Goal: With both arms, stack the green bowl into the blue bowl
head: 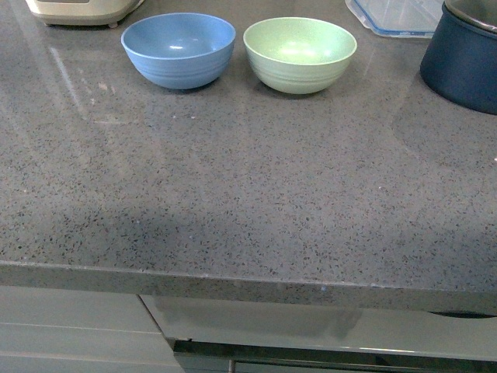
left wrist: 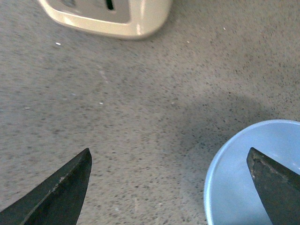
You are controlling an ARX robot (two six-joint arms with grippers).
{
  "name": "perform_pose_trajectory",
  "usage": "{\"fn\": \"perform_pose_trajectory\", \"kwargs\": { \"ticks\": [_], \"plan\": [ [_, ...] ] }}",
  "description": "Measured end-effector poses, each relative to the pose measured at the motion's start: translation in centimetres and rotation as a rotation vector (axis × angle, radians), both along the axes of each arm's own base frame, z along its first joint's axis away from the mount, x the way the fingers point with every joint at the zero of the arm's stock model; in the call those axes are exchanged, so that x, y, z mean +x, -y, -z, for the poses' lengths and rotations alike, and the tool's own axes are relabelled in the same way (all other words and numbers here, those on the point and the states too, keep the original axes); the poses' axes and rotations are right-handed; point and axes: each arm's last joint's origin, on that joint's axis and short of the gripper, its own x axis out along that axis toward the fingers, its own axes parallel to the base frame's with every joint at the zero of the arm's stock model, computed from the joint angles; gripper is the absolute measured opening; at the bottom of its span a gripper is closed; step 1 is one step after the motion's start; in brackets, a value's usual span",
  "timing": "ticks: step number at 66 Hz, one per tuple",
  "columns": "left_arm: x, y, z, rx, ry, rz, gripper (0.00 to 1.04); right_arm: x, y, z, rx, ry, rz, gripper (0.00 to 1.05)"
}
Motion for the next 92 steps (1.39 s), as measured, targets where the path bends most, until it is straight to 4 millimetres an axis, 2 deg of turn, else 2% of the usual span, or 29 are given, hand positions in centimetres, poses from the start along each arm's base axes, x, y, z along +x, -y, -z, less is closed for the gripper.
{"fn": "perform_pose_trajectory", "kwargs": {
  "ticks": [8, 16, 26, 32, 44, 52, 55, 59, 65, 75, 92],
  "plan": [
    [-2.5, -1.2, -0.7, 0.042, 0.009, -0.020, 0.98, 0.0, 0.0, 0.0, 0.000, 0.000, 0.000, 0.95],
    [-5.7, -1.9, -0.2, 0.064, -0.020, -0.033, 0.98, 0.0, 0.0, 0.0, 0.000, 0.000, 0.000, 0.95],
    [-12.5, -2.1, 1.3, 0.134, -0.060, -0.036, 0.98, 0.0, 0.0, 0.0, 0.000, 0.000, 0.000, 0.95],
    [-13.5, -2.1, 1.3, 0.147, -0.062, -0.023, 0.98, 0.0, 0.0, 0.0, 0.000, 0.000, 0.000, 0.95],
    [-13.5, -2.1, 1.5, 0.153, -0.062, -0.005, 0.98, 0.0, 0.0, 0.0, 0.000, 0.000, 0.000, 0.95],
    [-14.4, -2.3, 3.5, 0.057, 0.296, 0.201, 0.79, 0.0, 0.0, 0.0, 0.000, 0.000, 0.000, 0.95],
    [-15.8, -2.4, 4.4, 0.068, 0.473, 0.235, 0.68, 0.0, 0.0, 0.0, 0.000, 0.000, 0.000, 0.95],
    [-17.8, -2.8, 4.4, 0.089, 0.627, 0.237, 0.54, 0.0, 0.0, 0.0, 0.000, 0.000, 0.000, 0.95],
    [-19.8, -3.3, 4.2, 0.102, 0.698, 0.232, 0.38, 0.0, 0.0, 0.0, 0.000, 0.000, 0.000, 0.95],
    [-22.9, -4.3, 6.2, 0.109, 0.665, 0.232, 0.04, 0.0, 0.0, 0.0, 0.000, 0.000, 0.000, 0.95],
    [-26.3, -4.3, 7.2, 0.111, 0.675, 0.234, 0.04, 0.0, 0.0, 0.0, 0.000, 0.000, 0.000, 0.95]
  ]
}}
